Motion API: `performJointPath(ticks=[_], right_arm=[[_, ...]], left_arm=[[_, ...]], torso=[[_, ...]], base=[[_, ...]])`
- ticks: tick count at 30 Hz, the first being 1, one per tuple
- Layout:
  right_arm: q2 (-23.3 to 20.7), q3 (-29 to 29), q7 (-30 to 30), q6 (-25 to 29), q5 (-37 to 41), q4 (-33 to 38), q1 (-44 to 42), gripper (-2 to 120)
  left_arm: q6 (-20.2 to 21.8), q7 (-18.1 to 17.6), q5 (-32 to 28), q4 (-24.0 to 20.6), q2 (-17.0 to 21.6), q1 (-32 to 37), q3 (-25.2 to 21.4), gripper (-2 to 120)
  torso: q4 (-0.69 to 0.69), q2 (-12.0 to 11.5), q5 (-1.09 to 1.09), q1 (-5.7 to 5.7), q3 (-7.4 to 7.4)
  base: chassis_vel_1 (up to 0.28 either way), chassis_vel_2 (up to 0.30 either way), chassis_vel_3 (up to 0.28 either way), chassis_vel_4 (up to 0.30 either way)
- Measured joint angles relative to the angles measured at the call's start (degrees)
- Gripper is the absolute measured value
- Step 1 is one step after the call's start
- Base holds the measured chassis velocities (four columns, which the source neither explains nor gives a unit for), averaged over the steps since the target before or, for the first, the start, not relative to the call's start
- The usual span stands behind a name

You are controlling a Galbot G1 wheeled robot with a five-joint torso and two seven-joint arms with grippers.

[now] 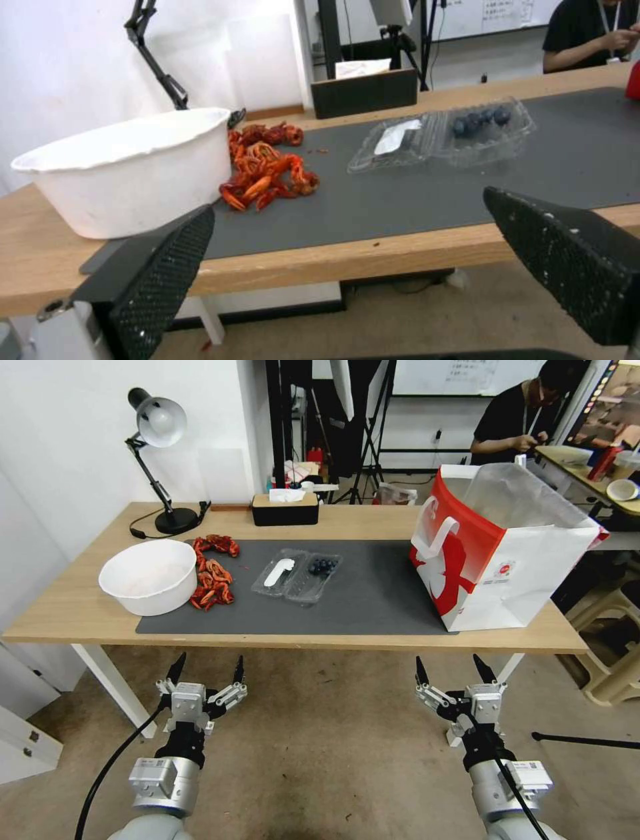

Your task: Close the takeout container lid, then place the container into the takeout bag.

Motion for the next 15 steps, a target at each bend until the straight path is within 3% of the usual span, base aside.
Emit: performJointPath(ticks=[15], right_arm=[[0.00,0.00,0.00,0.00,0.00,0.00,0.00,100]], left_arm=[[0.00,0.00,0.00,0.00,0.00,0.00,0.00,100]], torso=[[0.00,0.00,0.00,0.00,0.00]], base=[[0.000,0.000,0.000,0.000]])
